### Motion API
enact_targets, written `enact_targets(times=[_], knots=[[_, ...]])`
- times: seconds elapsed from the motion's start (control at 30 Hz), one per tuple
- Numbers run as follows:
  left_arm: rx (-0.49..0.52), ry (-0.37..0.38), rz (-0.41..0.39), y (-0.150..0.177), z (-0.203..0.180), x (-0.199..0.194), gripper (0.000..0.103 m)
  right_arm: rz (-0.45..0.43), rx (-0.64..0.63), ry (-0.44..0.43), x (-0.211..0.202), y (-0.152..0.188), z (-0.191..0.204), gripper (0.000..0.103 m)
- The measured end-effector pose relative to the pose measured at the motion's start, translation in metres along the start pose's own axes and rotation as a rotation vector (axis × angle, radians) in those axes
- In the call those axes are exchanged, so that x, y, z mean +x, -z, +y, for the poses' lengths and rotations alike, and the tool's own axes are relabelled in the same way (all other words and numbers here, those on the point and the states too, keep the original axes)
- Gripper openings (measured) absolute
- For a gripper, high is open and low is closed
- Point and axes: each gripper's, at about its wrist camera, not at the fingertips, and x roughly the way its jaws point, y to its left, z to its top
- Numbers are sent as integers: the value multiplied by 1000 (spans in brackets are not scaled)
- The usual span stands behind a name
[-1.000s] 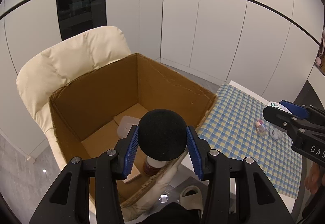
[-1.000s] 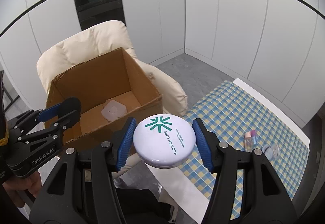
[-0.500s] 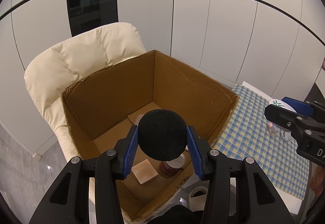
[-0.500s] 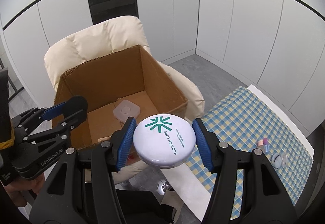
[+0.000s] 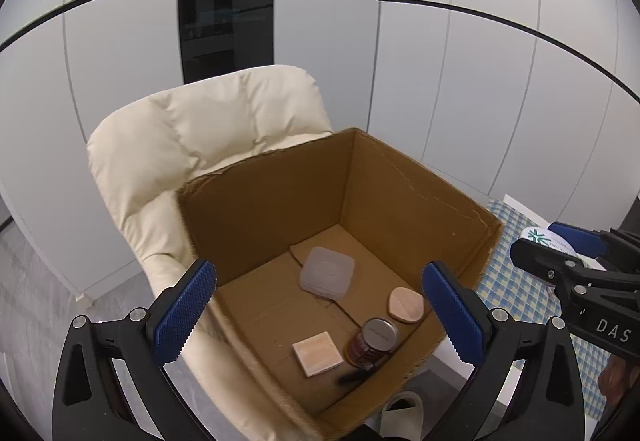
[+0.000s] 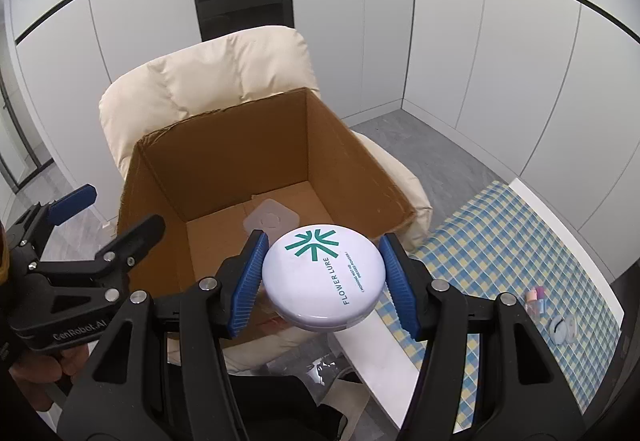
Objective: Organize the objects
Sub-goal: 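Open the left tool over the box while the right tool releases the white compact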
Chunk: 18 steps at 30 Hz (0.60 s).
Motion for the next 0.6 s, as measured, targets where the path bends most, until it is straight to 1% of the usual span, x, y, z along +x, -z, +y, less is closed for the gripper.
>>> enact_targets(times=[0.13, 0.43, 0.6], knots=[[-35, -8, 10, 0, 17, -2, 103, 4, -11, -17, 3, -3, 10, 60], [-43, -47, 14, 5, 42, -11, 103, 5, -28, -49, 14, -13, 37, 60], [-52, -66, 13, 8, 57, -17, 103, 23, -23, -73, 25, -19, 52, 60]])
